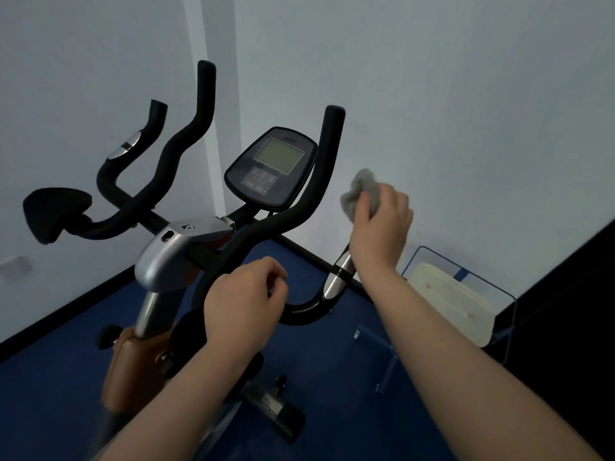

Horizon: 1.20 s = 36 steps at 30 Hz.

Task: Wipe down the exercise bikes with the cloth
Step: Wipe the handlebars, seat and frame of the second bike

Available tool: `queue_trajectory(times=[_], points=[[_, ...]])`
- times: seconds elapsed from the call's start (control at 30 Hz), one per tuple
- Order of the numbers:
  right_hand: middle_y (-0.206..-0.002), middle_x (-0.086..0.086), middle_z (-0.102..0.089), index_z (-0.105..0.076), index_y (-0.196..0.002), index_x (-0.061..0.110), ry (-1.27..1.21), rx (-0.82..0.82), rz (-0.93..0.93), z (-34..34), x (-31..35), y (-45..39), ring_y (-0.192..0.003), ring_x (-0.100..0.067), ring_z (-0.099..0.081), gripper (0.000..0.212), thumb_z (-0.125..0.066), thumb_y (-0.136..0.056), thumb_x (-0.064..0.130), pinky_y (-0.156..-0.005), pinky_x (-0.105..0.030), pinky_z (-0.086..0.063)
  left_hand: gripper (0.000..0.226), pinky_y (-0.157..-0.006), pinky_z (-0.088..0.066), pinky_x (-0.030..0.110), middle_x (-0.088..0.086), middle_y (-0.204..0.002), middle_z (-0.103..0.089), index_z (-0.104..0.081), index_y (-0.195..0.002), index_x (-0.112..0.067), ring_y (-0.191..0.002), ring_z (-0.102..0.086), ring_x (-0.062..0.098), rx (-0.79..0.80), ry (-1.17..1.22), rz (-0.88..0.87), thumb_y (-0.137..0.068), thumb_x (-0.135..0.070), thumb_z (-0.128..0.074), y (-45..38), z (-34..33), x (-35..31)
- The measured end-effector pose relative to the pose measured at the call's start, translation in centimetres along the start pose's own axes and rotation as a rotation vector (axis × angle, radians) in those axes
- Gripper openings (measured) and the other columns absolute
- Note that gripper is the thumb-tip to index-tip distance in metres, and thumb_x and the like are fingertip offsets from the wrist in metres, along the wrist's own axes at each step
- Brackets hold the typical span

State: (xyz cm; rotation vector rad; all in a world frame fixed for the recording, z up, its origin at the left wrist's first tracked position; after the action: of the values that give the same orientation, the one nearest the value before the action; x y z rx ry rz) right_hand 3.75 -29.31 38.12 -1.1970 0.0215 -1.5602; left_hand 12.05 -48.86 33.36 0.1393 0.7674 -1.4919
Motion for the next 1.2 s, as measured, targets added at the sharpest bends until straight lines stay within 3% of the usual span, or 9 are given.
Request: queue_trajectory(times=[0.07,0.17,0.27,0.43,0.7,0.83,0.97,1.1,1.2], points=[[-0.097,-0.004,-0.062,-0.067,-0.097,0.012,0.224,0.195,0.384,0.4,0.3,-1.8,-0.091,-0.025,-0.053,0.015,-0.057,-0.092,0.023,-0.072,-0.032,-0.040,0.009,-0.050,-0.023,0.012,-0.019,-0.060,-0.054,-0.067,-0.086,-0.031,-0.052,-0.046,-0.004,0.007,0.003,0.002,-0.086,-0.023,-0.064,0.0,0.0,0.0],[-0.066,0.005,-0.054,-0.053,-0.066,0.019,0.251,0.642,0.372,0.6,-0.4,-5.4,-0.066,-0.019,-0.053,0.032,-0.054,-0.091,0.038,-0.056,-0.029,-0.036,0.008,-0.050,-0.022,0.011,-0.021,-0.059,-0.052,-0.066,-0.086,-0.032,-0.052,-0.046,-0.005,0.002,-0.001,0.003,-0.086,-0.024,-0.064,0.0,0.0,0.0],[-0.066,0.002,-0.055,-0.053,-0.064,0.014,0.211,0.500,0.428,0.7,0.1,-4.5,-0.068,-0.022,-0.055,0.032,-0.056,-0.092,0.030,-0.064,-0.031,-0.039,0.008,-0.049,-0.022,0.011,-0.021,-0.056,-0.050,-0.066,-0.087,-0.031,-0.049,-0.048,-0.004,-0.014,0.012,0.019,-0.086,-0.024,-0.063,0.0,0.1,0.2],[-0.096,-0.003,-0.072,-0.073,-0.088,0.007,0.277,0.325,1.019,1.8,-0.1,-0.5,-0.109,-0.022,-0.064,0.023,-0.056,-0.094,0.022,-0.118,-0.045,-0.021,0.008,-0.051,-0.029,0.011,-0.018,-0.063,-0.056,-0.065,-0.089,-0.031,-0.054,-0.052,-0.001,-0.043,0.052,0.024,-0.087,-0.025,-0.060,0.1,0.4,0.2],[-0.101,-0.001,-0.070,-0.072,-0.104,0.011,0.138,0.714,1.118,1.0,0.6,5.8,-0.096,-0.023,-0.064,0.033,-0.052,-0.097,0.036,-0.099,-0.041,-0.044,0.011,-0.066,-0.049,0.034,-0.008,-0.083,-0.064,-0.067,-0.096,-0.018,-0.073,-0.057,0.010,-0.278,0.096,-0.070,-0.088,-0.011,-0.065,1.9,1.8,0.8],[-0.090,0.001,-0.067,-0.069,-0.095,0.014,0.237,0.596,0.904,1.6,0.7,5.9,-0.087,-0.021,-0.061,0.030,-0.049,-0.096,0.036,-0.104,-0.041,-0.038,0.015,-0.071,-0.044,0.033,-0.008,-0.084,-0.064,-0.066,-0.096,-0.020,-0.079,-0.057,0.013,-0.362,-0.008,-0.049,-0.090,-0.020,-0.052,3.7,2.3,2.7],[-0.062,-0.001,-0.059,-0.060,-0.075,0.016,0.495,0.599,0.869,-2.0,4.2,11.6,-0.055,-0.022,-0.057,0.021,-0.055,-0.092,0.027,-0.063,-0.034,-0.040,0.020,-0.074,-0.039,0.030,-0.008,-0.087,-0.063,-0.065,-0.096,-0.021,-0.084,-0.052,0.011,-0.429,-0.006,0.031,-0.090,-0.022,-0.046,4.2,2.6,3.2],[-0.100,-0.004,-0.065,-0.056,-0.113,0.017,0.594,0.926,0.802,-5.0,5.4,9.6,-0.088,-0.029,-0.063,0.029,-0.031,-0.103,0.027,-0.061,-0.033,-0.032,0.022,-0.074,-0.037,0.031,-0.007,-0.089,-0.063,-0.066,-0.096,-0.021,-0.085,-0.052,0.012,-0.424,0.015,0.097,-0.089,-0.020,-0.046,4.2,2.7,3.3],[-0.100,0.003,-0.067,-0.050,-0.131,0.023,0.478,0.794,0.846,-2.0,4.6,10.5,-0.084,-0.021,-0.064,0.041,-0.020,-0.105,0.035,-0.066,-0.034,-0.035,0.019,-0.073,-0.044,0.036,-0.007,-0.088,-0.063,-0.065,-0.096,-0.021,-0.084,-0.055,0.014,-0.418,0.034,0.111,-0.089,-0.019,-0.048,4.4,2.8,3.4]])
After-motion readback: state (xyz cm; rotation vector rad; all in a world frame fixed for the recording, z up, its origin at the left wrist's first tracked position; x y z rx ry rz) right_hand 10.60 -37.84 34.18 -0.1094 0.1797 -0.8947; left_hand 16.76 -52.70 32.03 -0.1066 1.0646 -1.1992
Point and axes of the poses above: each hand's wrist, its own y-axis away from the middle knuckle, its own z-axis out of the back of the hand, x = y × z, the point moved 4 cm from there along -y, towards the middle knuckle
